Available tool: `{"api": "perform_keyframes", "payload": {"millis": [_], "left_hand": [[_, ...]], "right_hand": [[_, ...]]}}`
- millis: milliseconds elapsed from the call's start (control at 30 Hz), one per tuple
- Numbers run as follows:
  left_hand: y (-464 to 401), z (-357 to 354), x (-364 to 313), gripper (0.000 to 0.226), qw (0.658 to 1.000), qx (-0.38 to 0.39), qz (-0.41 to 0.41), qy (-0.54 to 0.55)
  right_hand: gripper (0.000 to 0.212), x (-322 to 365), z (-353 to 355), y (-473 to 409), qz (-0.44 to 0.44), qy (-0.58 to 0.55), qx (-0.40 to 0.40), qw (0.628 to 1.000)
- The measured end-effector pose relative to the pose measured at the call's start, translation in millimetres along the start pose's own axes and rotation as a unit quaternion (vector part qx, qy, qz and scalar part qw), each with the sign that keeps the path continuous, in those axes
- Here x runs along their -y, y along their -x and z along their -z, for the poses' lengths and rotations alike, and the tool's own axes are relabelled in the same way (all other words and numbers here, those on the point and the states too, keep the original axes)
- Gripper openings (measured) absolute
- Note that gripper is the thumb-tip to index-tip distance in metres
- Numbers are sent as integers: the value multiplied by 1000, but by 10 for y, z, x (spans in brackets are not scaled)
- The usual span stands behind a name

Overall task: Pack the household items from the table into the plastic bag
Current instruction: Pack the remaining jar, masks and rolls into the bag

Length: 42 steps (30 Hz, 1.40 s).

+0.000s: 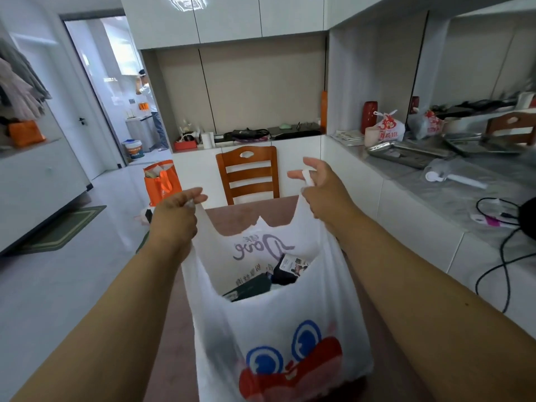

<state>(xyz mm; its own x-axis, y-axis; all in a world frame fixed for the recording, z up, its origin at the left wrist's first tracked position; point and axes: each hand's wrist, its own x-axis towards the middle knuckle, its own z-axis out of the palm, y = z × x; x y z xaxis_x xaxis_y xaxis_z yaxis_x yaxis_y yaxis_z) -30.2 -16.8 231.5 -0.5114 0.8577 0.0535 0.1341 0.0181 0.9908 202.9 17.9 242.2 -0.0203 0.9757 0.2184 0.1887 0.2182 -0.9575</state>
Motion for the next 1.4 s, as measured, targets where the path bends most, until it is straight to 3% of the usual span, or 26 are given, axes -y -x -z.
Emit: {"api": "perform_keyframes", "payload": {"millis": [133,300,600,733,867,967,1133,1300,1400], "left_hand": [[-86,19,-378,30,997,-1,-40,58],[-199,48,-552,27,997,-3,-27,77],[-529,56,-154,30,997,-21,23,72],[-672,58,-11,33,1000,-12,20,10],[-676,7,182,34,997,20,6,-80],[-686,-4,208,32,994,5,-10,-105],[-666,-3,99,45,987,14,-7,-158],[-478,-61,27,48,924,-77,-136,-350],[-171,-329,-80,23,930,-46,-245,-271]], "right_hand": [[59,240,71,-112,12,-83,-28,996],[71,333,8,-258,12,-135,-22,991],[72,-70,-131,-440,-77,-128,-45,988],[72,-205,-147,-550,-95,-28,-48,994],[58,-392,-268,-527,-133,101,54,984],[56,-418,-333,-530,-140,99,84,982],[65,-322,-293,-571,-77,112,52,989],[59,-329,-237,-560,-75,64,27,995],[43,-470,-105,-631,-93,23,-11,995]]}}
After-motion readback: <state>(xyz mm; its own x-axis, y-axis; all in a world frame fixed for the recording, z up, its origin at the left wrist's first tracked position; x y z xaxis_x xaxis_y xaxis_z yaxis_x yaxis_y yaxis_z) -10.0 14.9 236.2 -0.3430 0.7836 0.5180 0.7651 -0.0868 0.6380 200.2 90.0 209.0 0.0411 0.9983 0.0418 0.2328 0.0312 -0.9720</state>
